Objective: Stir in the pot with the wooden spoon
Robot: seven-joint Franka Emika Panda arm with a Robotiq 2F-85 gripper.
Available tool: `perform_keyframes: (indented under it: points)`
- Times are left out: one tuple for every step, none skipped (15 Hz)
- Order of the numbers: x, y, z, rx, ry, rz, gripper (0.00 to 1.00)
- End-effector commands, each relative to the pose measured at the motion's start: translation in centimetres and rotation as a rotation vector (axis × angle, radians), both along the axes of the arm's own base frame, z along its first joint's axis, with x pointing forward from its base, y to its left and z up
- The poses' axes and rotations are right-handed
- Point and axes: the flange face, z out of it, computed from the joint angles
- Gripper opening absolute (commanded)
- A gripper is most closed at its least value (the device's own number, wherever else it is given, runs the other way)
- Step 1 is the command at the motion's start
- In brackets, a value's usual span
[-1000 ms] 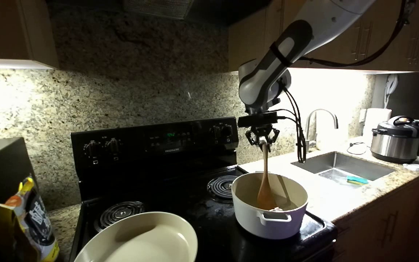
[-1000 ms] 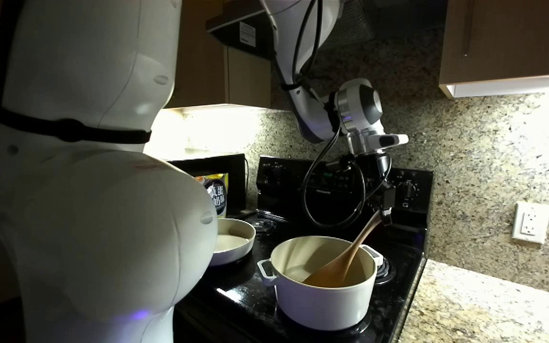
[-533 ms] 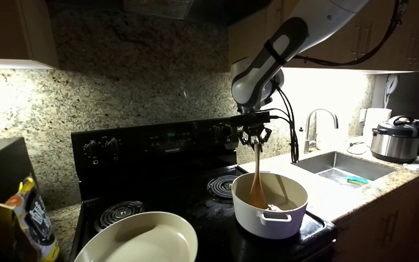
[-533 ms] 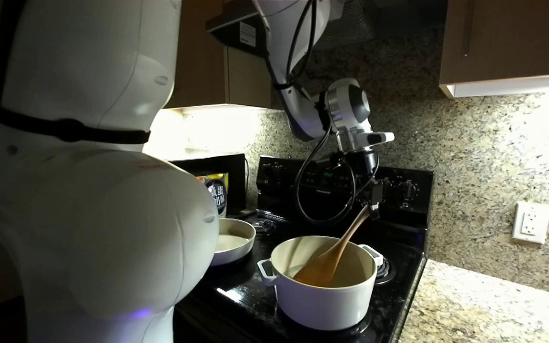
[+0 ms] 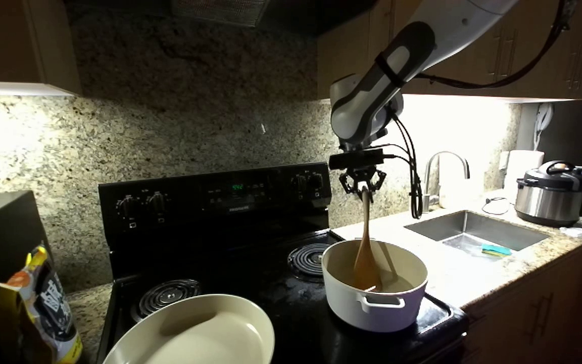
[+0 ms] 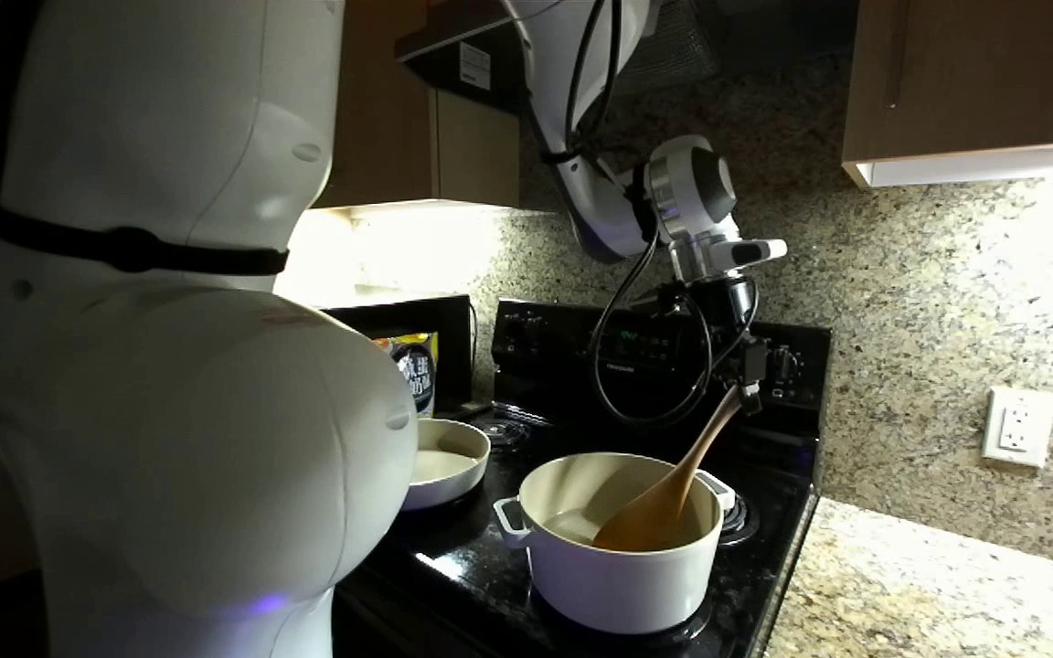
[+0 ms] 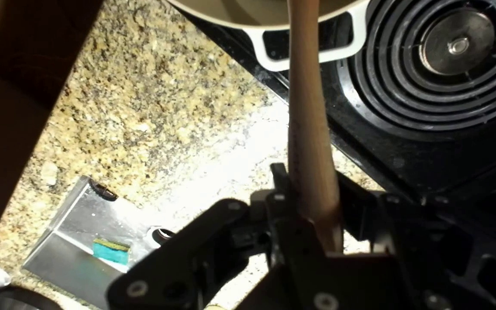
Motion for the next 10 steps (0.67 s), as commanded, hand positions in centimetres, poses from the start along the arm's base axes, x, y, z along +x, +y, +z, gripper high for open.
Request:
perform_keyframes:
  points:
    - [-2.0, -1.6, 0.6, -0.031, 0.009, 0.004, 0.08]
    - [-2.4, -1.7, 0.4, -0.037, 0.015, 0.011, 0.08]
    - [-2.7, -1.5, 0.1, -0.034, 0.023, 0.022, 0.08]
    - [-2.9, -1.2, -0.2, -0.038, 0.029, 0.030, 0.08]
    - [-3.0, -0.7, -0.5, -0.035, 0.036, 0.040, 0.08]
    - [-3.0, -0.3, -0.8, -0.030, 0.042, 0.044, 0.08]
    - [-2.8, 0.2, -1.0, -0.023, 0.045, 0.047, 0.08]
    - [-2.7, 0.7, -1.1, -0.019, 0.047, 0.054, 0.08]
    - [-2.4, 1.3, -1.1, -0.017, 0.048, 0.061, 0.08]
    - [-2.1, 1.9, -1.1, -0.016, 0.048, 0.070, 0.08]
